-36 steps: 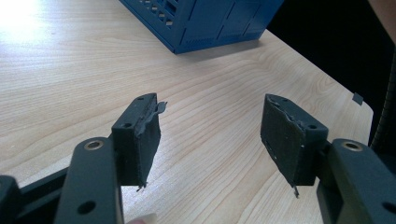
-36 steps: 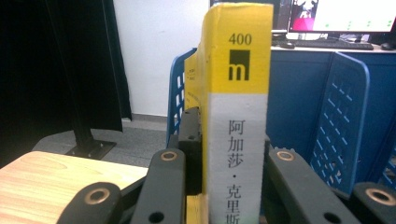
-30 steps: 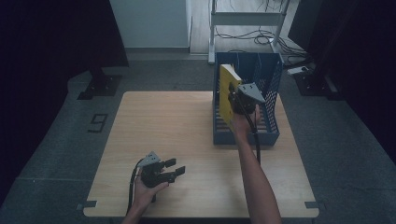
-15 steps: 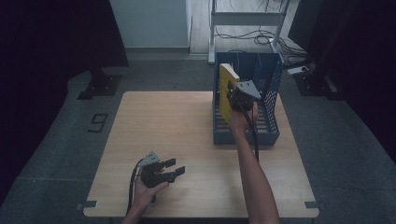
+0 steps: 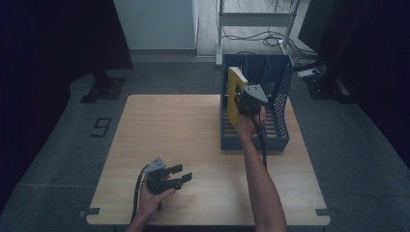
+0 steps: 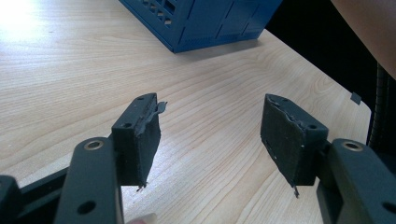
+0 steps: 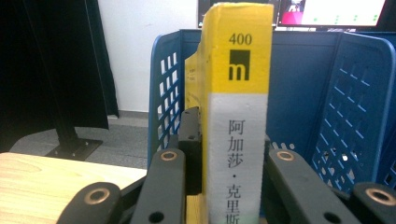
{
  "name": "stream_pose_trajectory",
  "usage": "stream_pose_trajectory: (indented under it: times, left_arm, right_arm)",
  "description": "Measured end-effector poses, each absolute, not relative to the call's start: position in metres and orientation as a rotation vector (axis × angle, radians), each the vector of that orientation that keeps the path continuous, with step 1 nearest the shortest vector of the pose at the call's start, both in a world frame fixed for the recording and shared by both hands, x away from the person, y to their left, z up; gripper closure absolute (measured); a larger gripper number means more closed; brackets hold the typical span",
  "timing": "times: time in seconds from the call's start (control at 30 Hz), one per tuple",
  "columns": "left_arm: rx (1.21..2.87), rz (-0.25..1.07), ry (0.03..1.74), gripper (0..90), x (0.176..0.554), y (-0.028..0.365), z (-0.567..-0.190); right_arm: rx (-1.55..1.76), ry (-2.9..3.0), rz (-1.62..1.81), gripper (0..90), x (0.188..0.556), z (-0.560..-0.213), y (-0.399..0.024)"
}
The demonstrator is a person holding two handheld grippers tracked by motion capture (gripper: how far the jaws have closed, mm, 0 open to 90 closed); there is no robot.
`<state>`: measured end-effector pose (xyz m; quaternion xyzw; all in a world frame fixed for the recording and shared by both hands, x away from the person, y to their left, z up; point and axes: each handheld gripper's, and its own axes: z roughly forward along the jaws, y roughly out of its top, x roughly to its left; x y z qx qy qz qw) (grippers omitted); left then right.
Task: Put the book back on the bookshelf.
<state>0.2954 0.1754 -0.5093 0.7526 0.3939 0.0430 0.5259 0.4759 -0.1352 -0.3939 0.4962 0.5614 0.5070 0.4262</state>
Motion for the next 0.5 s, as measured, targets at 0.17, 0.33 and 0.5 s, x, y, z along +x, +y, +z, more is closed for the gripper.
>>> stream_pose_trajectory:
  times: [0.17, 0.33, 0.5]
  left_arm:
    - [1.804, 0.102, 0.94, 37.6, 0.295, 0.174, -0.51]
    - [1.812, 0.098, 0.938, 37.6, 0.295, 0.173, -0.511]
    - [1.813, 0.099, 0.94, 37.6, 0.295, 0.173, -0.511]
  right_arm:
    - [1.266, 1.393, 1.276, 75.0, 0.479, -0.397, -0.139]
    - [1.274, 1.401, 1.266, 75.0, 0.482, -0.403, -0.138]
    - [1.278, 1.408, 1.253, 75.0, 0.486, -0.407, -0.137]
